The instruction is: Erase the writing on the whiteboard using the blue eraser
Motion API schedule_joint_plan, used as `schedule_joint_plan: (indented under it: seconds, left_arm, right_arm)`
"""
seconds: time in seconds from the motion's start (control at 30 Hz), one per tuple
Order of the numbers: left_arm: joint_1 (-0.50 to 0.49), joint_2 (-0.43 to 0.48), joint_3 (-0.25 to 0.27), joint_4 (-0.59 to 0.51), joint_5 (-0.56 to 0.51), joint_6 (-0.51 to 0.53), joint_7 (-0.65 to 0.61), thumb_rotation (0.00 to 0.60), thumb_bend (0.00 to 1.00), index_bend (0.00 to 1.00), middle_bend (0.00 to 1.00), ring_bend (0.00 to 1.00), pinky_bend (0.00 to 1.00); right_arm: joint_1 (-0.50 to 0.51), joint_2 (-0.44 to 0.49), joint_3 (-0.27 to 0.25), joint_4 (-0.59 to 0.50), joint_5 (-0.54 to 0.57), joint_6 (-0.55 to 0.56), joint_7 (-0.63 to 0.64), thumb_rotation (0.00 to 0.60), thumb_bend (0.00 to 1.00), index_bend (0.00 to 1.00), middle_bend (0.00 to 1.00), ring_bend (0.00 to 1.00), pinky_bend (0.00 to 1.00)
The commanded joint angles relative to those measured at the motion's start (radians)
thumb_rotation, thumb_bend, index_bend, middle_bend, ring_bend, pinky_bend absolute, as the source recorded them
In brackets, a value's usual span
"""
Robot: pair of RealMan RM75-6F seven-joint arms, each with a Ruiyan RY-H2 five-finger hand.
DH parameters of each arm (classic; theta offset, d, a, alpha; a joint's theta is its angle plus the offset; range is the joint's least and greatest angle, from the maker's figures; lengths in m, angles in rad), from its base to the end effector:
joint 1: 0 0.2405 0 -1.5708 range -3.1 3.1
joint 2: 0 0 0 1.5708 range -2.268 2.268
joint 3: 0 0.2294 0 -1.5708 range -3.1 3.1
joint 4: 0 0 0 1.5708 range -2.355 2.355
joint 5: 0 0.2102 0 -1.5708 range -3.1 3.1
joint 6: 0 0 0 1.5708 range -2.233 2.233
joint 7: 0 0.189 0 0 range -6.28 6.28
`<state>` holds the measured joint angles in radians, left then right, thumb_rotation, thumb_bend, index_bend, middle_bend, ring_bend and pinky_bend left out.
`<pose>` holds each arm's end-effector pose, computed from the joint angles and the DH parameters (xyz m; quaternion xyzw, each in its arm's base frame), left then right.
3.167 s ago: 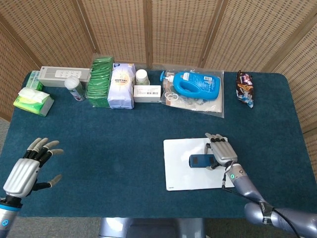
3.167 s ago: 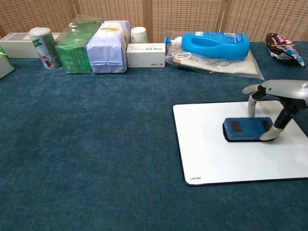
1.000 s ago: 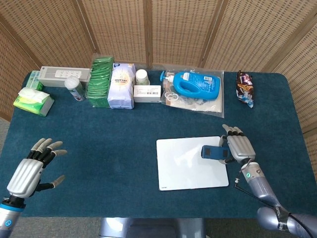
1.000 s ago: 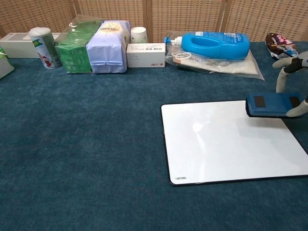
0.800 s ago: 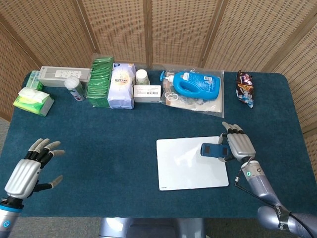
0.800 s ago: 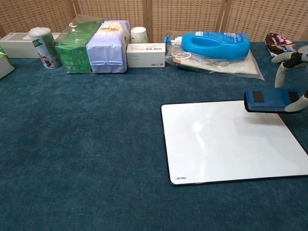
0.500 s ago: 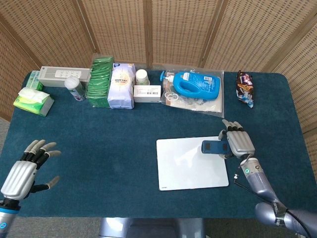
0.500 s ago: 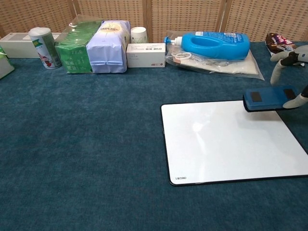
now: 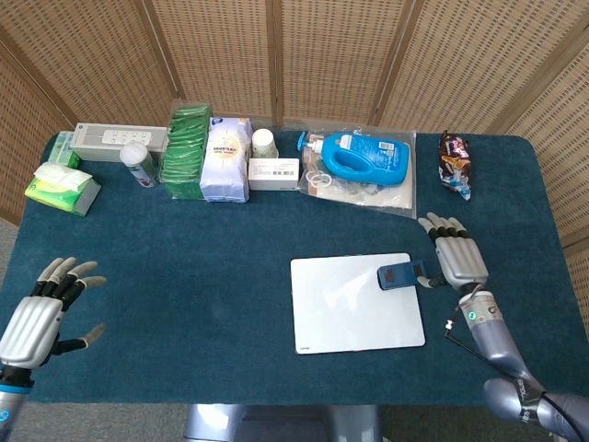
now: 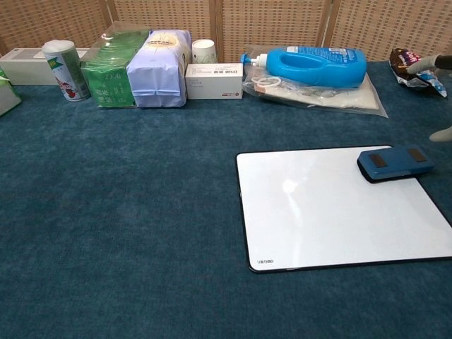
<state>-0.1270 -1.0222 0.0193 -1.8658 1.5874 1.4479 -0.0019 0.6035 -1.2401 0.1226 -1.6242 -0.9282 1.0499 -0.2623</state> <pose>-0.2279 0.2138 0.1304 -0.6197 -0.4308 -0.4274 0.4978 -0.2247 -0.3590 0.0666 0.6468 -0.4558 0.3138 0.5248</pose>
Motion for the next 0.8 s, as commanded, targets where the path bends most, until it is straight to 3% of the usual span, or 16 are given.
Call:
schedule_joint_plan:
  seconds: [0.03, 0.33, 0.53, 0.8]
  left_arm:
    - [0.007, -0.007, -0.011, 0.004, -0.025, 0.010, 0.041, 0.600, 0.29, 0.26, 0.17, 0.01, 0.00]
    - [0.028, -0.037, -0.027, 0.039, -0.078, 0.030, 0.059, 0.600, 0.29, 0.27, 0.17, 0.01, 0.00]
    - [0.039, -0.068, -0.045, 0.078, -0.087, 0.060, 0.025, 0.600, 0.29, 0.28, 0.18, 0.01, 0.00]
    - [0.065, -0.086, -0.037, 0.107, -0.083, 0.088, 0.015, 0.600, 0.29, 0.28, 0.18, 0.02, 0.00]
  right_arm:
    - [-0.041, 0.008, 0.004, -0.003, -0.069, 0.068, 0.041, 0.600, 0.18, 0.11, 0.00, 0.00, 0.00]
    - [-0.134, -0.005, -0.003, 0.000, -0.230, 0.242, 0.107, 0.600, 0.18, 0.22, 0.01, 0.00, 0.00]
    - [-0.213, -0.012, -0.045, 0.037, -0.333, 0.360, 0.084, 0.600, 0.19, 0.28, 0.05, 0.00, 0.00]
    - [-0.300, 0.010, -0.084, 0.037, -0.349, 0.416, 0.046, 0.600, 0.19, 0.31, 0.06, 0.00, 0.00]
